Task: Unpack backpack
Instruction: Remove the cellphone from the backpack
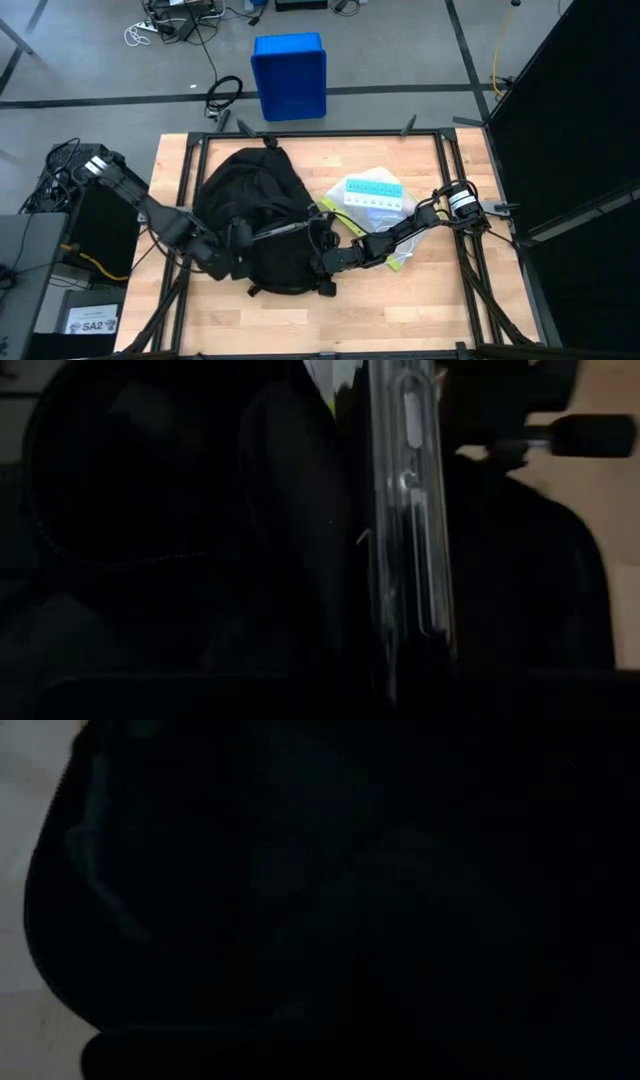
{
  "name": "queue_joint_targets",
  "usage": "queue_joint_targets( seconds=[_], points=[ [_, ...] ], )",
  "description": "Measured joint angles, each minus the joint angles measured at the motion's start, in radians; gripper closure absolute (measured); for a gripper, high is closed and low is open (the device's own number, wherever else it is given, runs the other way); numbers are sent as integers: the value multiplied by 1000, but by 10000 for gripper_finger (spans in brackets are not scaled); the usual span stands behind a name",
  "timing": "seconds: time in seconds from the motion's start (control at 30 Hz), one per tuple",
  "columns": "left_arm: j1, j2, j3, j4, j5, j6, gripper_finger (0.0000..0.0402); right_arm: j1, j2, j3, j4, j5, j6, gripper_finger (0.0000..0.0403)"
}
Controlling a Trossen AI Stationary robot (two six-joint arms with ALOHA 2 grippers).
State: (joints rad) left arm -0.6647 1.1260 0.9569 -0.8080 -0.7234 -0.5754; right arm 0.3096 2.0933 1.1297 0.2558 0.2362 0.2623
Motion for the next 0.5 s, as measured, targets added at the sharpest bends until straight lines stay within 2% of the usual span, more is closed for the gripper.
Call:
queue_joint_targets(
  seconds=[0.5],
  points=[
    [-107, -95, 0, 267, -48, 365, 353, 0, 0, 0, -2, 7, 4, 401]
  ],
)
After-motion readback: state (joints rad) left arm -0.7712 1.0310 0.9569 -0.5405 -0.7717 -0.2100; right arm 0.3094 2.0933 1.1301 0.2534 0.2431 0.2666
